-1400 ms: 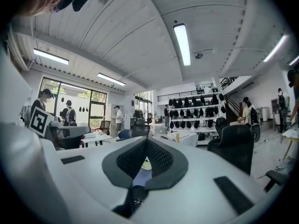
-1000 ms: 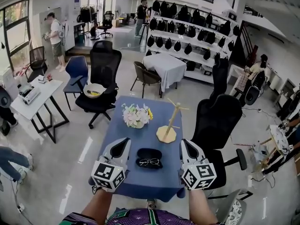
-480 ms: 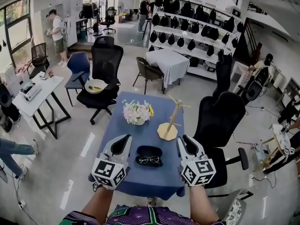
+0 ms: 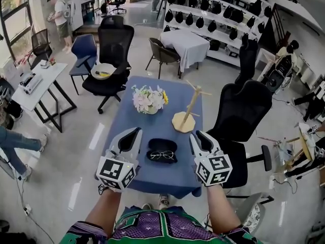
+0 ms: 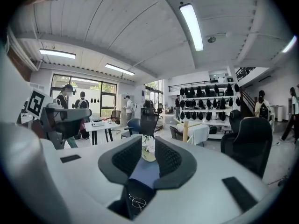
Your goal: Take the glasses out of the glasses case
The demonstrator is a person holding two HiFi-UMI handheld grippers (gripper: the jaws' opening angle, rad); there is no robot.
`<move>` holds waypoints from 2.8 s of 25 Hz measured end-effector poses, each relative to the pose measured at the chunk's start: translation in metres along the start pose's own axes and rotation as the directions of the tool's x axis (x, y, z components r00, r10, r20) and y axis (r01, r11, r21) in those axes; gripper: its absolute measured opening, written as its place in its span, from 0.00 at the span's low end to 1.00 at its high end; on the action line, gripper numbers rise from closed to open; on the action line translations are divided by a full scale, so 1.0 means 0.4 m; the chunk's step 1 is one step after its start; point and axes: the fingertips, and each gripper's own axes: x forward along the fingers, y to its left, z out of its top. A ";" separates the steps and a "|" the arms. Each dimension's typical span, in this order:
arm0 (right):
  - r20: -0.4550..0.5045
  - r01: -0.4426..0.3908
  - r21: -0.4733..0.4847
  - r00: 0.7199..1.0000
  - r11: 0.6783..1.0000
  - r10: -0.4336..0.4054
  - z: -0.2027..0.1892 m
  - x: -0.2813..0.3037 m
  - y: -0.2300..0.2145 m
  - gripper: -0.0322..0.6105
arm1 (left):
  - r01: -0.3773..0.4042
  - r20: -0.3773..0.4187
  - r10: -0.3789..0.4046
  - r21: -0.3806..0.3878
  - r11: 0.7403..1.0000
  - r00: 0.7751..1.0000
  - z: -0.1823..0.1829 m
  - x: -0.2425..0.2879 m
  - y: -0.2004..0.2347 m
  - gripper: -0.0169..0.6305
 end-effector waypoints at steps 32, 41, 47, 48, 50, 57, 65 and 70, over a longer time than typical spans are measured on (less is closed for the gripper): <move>-0.360 -0.205 0.045 0.910 0.978 0.207 -0.493 0.205 0.004 0.17 | -0.076 -0.115 0.074 -0.013 0.997 0.991 -0.144 0.071 -0.041 0.05; -0.456 -0.224 0.093 0.857 0.970 0.241 -0.635 0.234 0.019 0.17 | -0.100 -0.140 0.096 -0.018 0.995 0.985 -0.168 0.084 -0.031 0.05; -0.501 -0.221 0.131 0.826 0.966 0.257 -0.706 0.249 0.022 0.17 | -0.125 -0.160 0.120 -0.019 0.992 0.980 -0.184 0.072 -0.015 0.05; -0.508 -0.223 0.138 0.820 0.965 0.263 -0.716 0.251 0.025 0.17 | -0.130 -0.163 0.125 -0.021 0.991 0.979 -0.186 0.070 -0.010 0.05; -0.523 -0.226 0.147 0.809 0.963 0.269 -0.735 0.253 0.028 0.17 | -0.139 -0.167 0.132 -0.032 0.990 0.977 -0.190 0.068 -0.002 0.05; -0.562 -0.246 0.145 0.777 0.958 0.285 -0.784 0.262 0.038 0.17 | -0.168 -0.177 0.158 -0.048 0.985 0.971 -0.205 0.055 0.022 0.05; -0.584 -0.253 0.138 0.760 0.958 0.285 -0.804 0.279 0.039 0.17 | -0.205 -0.190 0.192 -0.049 0.978 0.963 -0.210 0.029 0.054 0.05; -0.590 -0.254 0.102 0.763 0.962 0.264 -0.807 0.279 0.033 0.16 | -0.204 -0.186 0.191 -0.050 0.978 0.964 -0.208 0.027 0.051 0.05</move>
